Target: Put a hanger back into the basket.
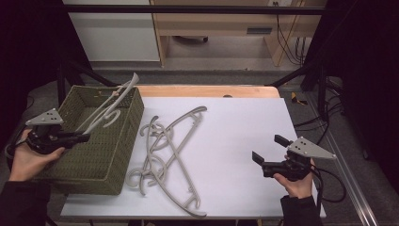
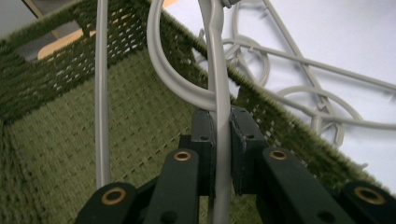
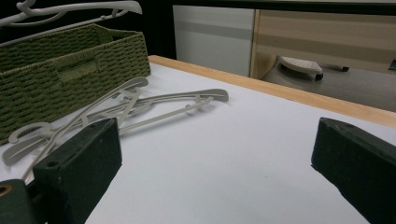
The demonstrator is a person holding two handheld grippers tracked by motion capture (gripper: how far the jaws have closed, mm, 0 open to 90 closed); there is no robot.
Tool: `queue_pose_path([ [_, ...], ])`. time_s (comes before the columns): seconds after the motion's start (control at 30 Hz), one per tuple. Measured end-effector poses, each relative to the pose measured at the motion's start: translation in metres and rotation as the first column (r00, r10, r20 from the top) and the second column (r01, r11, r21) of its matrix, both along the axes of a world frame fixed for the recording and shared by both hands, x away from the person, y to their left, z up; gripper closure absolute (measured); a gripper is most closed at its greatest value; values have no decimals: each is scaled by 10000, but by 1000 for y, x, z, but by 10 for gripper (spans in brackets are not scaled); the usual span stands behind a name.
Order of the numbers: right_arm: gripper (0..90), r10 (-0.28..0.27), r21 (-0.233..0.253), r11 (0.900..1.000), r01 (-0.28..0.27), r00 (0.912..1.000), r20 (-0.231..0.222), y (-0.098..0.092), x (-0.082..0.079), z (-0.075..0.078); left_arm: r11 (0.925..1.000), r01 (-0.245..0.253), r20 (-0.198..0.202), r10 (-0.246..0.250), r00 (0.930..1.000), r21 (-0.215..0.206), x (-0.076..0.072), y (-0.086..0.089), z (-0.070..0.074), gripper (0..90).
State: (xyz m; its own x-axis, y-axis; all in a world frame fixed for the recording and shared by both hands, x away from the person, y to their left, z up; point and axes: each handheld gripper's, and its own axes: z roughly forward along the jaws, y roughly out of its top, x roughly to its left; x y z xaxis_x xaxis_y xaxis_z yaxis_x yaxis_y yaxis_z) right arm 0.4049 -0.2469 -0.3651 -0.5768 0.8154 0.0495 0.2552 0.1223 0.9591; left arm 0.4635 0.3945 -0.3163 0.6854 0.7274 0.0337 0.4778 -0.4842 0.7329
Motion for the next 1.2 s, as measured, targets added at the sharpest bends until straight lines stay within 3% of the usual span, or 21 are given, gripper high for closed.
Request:
queue_pose_path([
  [0.33, 19, 3, -75, 10000, -4, 10000, -67, 1, 1, -1, 9997, -158, -626, 169, 9979, 188, 3, 17, -15, 812],
  [0.5, 19, -23, -49, 10000, 22, 10000, -69, 1, 1, -1, 9998, -142, -757, 151, 9970, 124, 1, 22, -21, 812],
  [0.73, 19, -5, -91, 10000, 5, 10000, -71, 2, 1, -2, 9981, -152, -1113, 219, 9935, 604, -1, 20, -34, 811],
  [0.9, 19, -4, -105, 9999, 3, 10000, -84, 2, 1, -2, 9967, -296, -1365, 397, 9898, 752, 8, 8, -53, 812],
  [0.97, 19, 3, -87, 10000, -3, 10000, -75, 2, 1, -2, 9955, -287, -1418, 414, 9890, 904, 9, 6, -54, 811],
  [1.07, 18, 8, -103, 9999, -9, 10000, -77, 2, 1, -2, 9962, -435, -1269, 529, 9905, 753, 7, 8, -54, 811],
  [1.2, 19, 22, -98, 9999, -23, 10000, -81, 3, 0, -1, 9936, -696, -1521, 826, 9849, 890, 8, 10, -57, 800],
])
